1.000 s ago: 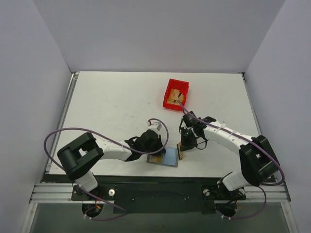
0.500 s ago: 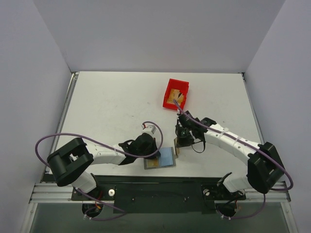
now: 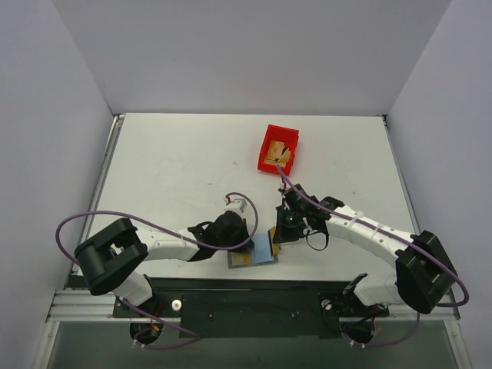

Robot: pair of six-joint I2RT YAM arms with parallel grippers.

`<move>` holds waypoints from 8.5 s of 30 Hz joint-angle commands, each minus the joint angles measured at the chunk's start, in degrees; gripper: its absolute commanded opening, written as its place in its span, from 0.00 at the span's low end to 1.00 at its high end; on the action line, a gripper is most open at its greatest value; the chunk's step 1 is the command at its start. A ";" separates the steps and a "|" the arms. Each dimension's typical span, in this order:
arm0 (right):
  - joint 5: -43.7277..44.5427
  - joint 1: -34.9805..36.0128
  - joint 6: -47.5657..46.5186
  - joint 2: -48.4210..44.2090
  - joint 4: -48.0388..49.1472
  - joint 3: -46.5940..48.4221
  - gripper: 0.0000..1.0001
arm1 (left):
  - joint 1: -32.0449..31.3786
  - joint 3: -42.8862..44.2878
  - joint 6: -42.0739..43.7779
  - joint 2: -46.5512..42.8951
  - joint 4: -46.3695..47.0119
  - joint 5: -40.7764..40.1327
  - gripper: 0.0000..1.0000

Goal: Put the credit cards into the card holder
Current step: Insert the credit card into the card holder.

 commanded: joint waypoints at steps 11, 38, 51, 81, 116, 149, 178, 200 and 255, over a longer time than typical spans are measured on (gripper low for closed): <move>-0.65 2.11 1.11 7.31 4.46 -1.90 0.00 | -0.51 3.30 1.50 -2.36 -4.18 -1.52 0.00; 4.89 3.43 0.32 4.06 -2.13 0.73 0.00 | -0.07 -4.34 1.42 -15.64 -19.39 -7.06 0.00; 3.31 4.22 -0.74 9.85 -2.04 1.87 0.00 | -0.24 -4.25 1.24 -14.14 -18.78 -6.97 0.00; -0.21 5.19 2.34 17.15 4.99 -0.50 0.00 | -0.33 5.42 10.38 -16.79 -15.37 -4.80 0.00; 1.55 5.19 3.57 11.98 5.43 -1.38 0.00 | -3.59 -1.79 6.96 -4.47 -13.85 -1.96 0.00; 2.43 2.29 1.37 5.82 4.90 -7.27 0.00 | -3.59 -1.53 5.81 -4.03 -12.63 -1.61 0.00; -0.38 1.06 1.29 6.08 6.66 -8.23 0.00 | -3.59 -1.18 5.64 -3.15 -12.63 -1.35 0.00; -9.08 1.23 4.01 6.61 16.68 -8.50 0.00 | -3.41 1.28 5.64 -4.73 -10.43 0.23 0.00; -14.36 7.38 1.81 19.96 14.48 6.27 0.00 | 10.83 4.10 7.13 -27.32 -34.34 -10.67 0.00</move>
